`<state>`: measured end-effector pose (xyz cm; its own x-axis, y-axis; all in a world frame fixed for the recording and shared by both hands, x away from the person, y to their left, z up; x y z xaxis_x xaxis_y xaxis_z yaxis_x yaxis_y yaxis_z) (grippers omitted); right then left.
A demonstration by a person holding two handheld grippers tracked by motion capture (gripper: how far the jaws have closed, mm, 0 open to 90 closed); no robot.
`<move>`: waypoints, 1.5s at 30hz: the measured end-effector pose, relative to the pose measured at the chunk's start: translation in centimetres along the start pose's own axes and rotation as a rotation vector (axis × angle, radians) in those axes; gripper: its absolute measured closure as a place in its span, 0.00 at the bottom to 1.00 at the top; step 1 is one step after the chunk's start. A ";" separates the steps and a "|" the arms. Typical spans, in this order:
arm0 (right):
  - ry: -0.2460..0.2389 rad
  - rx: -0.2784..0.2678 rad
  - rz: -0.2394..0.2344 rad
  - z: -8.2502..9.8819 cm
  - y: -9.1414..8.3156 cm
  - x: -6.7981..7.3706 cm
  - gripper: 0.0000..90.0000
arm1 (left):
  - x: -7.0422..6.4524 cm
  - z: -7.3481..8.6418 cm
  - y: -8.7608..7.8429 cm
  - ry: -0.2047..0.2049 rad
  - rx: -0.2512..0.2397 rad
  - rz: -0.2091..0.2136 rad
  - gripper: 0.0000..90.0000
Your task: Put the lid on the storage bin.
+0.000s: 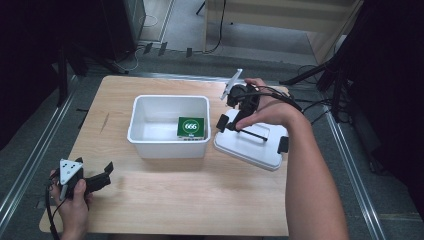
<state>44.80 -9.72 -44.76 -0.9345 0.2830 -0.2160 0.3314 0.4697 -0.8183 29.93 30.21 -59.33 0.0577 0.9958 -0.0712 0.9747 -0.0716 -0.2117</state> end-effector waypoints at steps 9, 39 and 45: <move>0.040 0.040 0.056 4.3 -0.1 -0.7 0.18 | 0.0 0.0 0.0 0.001 -0.001 0.001 0.00; 0.112 0.209 0.086 12.6 5.0 -1.4 0.90 | 0.0 0.0 -0.1 -0.002 0.001 0.003 0.00; 0.098 0.217 0.111 12.7 5.4 -1.9 0.93 | 0.0 0.0 -0.1 -0.002 0.000 0.001 0.00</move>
Point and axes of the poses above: each handheld gripper's, and its own axes: y roughly forward along the jaws, z roughly out of its underside, x roughly to its left, the point moved 10 cm from there along y, roughly forward along the jaws, and after that the axes turned 13 degrees about -x, right-handed, at the moved point
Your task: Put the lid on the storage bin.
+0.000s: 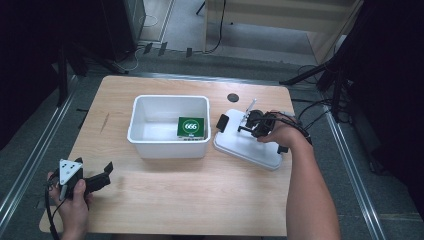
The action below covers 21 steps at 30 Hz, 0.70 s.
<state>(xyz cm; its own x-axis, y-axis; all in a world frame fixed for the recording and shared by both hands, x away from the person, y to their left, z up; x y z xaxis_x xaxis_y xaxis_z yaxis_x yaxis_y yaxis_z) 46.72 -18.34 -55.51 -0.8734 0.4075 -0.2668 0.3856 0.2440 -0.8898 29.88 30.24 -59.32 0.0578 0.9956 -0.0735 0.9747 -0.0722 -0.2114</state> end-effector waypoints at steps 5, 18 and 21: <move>-0.043 -0.003 -0.001 0.0 -0.2 0.1 0.95 | 0.0 0.1 -0.1 -0.002 0.006 0.000 0.00; -0.105 -0.055 -0.001 -0.8 -4.7 -0.7 0.95 | 0.0 0.1 -0.1 -0.003 0.005 -0.001 0.00; -0.113 -0.066 0.019 -1.3 -6.1 -1.2 0.95 | 0.0 0.1 -0.1 -0.001 0.005 -0.002 0.00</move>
Point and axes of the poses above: each handheld gripper's, and its own axes: y roughly forward along the jaws, z roughly out of its underside, x roughly to its left, the point moved 10 cm from there along y, roughly forward along the jaws, and after that the axes turned 13 degrees about -x, right-handed, at the moved point
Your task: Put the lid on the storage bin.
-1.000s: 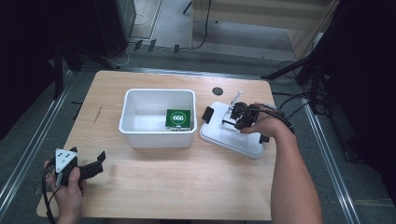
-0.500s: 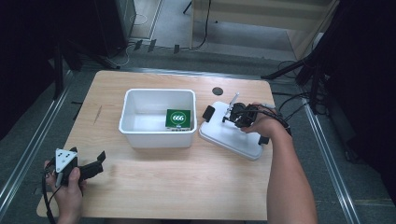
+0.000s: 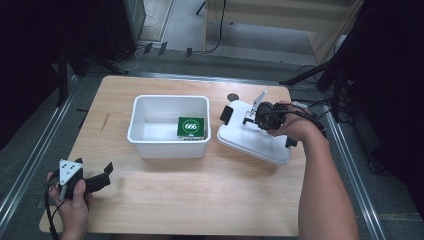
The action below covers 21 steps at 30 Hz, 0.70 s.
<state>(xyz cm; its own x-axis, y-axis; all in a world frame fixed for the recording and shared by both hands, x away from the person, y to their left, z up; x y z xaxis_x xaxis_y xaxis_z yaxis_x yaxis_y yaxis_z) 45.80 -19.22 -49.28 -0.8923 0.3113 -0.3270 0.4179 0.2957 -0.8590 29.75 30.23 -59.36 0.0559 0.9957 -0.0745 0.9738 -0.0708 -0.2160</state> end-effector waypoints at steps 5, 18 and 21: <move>-0.014 -0.021 0.025 -0.9 -2.6 -1.2 0.95 | 0.0 0.0 0.0 0.001 0.000 0.001 0.00; -0.057 -0.081 0.012 -4.8 -7.7 -1.9 0.95 | -0.1 0.0 0.0 0.008 -0.001 0.002 0.00; -0.076 -0.099 0.011 -6.0 -8.4 -1.8 0.95 | -0.1 0.0 0.0 0.009 0.000 0.002 0.00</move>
Point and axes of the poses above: each handheld gripper's, and its own axes: y roughly forward along the jaws, z roughly out of its underside, x roughly to its left, the point moved 10 cm from there along y, roughly forward along the jaws, and after that the axes turned 13 degrees about -x, right-handed, at the moved point
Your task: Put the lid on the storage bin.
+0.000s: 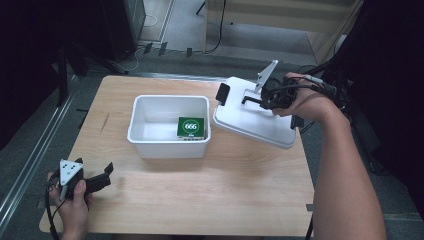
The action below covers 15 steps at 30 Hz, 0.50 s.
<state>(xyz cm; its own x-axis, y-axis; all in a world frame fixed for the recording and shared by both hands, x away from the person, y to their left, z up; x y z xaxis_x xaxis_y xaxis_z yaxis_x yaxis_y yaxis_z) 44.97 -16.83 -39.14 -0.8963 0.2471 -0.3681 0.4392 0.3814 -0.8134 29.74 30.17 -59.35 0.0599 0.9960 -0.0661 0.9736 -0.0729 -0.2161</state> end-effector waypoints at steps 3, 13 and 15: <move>-0.022 -0.014 -0.004 -1.3 -0.2 0.1 0.95 | 0.0 0.0 0.0 -0.003 0.000 0.002 0.00; -0.073 -0.040 -0.035 -4.7 0.6 1.0 0.95 | 0.0 0.0 0.0 -0.006 -0.001 0.003 0.00; -0.081 -0.047 -0.046 -5.4 0.9 1.3 0.95 | 0.0 0.0 0.0 -0.010 -0.001 0.002 0.00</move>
<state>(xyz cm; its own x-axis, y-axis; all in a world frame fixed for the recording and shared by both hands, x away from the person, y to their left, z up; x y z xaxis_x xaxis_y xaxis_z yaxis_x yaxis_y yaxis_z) 44.52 -11.34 -37.86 -0.9169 0.1563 -0.3671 0.3977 0.4328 -0.8090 29.74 30.16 -59.35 0.0601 0.9953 -0.0765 0.9738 -0.0753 -0.2146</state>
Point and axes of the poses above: each handheld gripper's, and its own axes: y roughly forward along the jaws, z roughly out of its underside, x roughly to its left, the point moved 10 cm from there along y, roughly forward along the jaws, and after that the axes turned 13 degrees about -x, right-handed, at the moved point
